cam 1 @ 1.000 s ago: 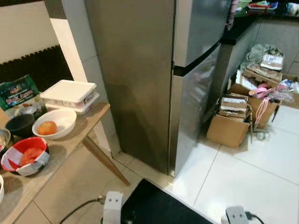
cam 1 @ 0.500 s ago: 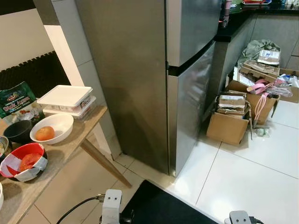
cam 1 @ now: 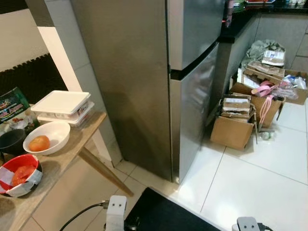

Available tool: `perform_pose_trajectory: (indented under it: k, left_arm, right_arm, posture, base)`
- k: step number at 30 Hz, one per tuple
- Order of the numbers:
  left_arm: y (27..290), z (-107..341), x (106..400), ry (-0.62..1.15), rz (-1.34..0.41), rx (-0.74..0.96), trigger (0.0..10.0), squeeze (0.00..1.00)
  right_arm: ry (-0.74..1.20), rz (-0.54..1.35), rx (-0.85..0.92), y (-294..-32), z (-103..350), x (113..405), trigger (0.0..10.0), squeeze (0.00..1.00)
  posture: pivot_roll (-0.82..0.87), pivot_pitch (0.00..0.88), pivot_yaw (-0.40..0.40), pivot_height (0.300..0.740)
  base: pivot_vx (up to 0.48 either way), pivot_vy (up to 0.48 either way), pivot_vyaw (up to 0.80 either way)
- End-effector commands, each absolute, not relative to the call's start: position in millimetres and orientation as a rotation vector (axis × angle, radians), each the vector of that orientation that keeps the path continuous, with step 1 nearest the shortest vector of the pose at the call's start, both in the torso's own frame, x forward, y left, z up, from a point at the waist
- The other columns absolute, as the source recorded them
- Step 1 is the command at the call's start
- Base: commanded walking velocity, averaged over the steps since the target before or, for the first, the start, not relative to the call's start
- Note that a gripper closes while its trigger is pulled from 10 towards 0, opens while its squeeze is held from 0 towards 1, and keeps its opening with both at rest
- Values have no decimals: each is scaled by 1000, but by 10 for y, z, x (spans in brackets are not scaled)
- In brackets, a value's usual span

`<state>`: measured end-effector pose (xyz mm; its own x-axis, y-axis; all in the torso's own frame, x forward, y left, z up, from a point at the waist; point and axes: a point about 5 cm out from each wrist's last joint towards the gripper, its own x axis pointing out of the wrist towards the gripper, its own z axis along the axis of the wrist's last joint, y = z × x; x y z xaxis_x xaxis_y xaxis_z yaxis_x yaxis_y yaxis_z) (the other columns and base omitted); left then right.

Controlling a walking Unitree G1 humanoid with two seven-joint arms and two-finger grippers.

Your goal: Restocking fridge

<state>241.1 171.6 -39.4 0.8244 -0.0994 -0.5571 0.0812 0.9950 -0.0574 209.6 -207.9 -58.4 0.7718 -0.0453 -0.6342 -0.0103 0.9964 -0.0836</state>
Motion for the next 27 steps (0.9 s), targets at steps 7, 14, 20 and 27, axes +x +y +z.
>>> perform_pose_trajectory:
  k: [7,14,20,27]
  left_arm:
    - [1713,-438,2354,621,-99,-33,10000,0]
    - [1716,-435,2356,620,-103,-30,10000,0]
    - [1710,-432,2358,618,-108,-28,10000,0]
    - [1704,-418,2376,614,-116,-24,10000,0]
  right_arm:
    - [693,-19,-77,-2072,-601,2065,10000,0]
    - [693,-19,-75,-2062,-607,2056,10000,0]
    - [695,-21,-76,-2074,-614,2036,10000,0]
    - [694,-26,-76,-2083,-615,2029,10000,0]
  posture:
    - [-65,114,61,740]
    - [-67,114,64,740]
    - [-69,112,67,740]
    - [-71,110,69,740]
  base:
    - [274,0,0]
    - [273,0,0]
    - [270,0,0]
    - [264,0,0]
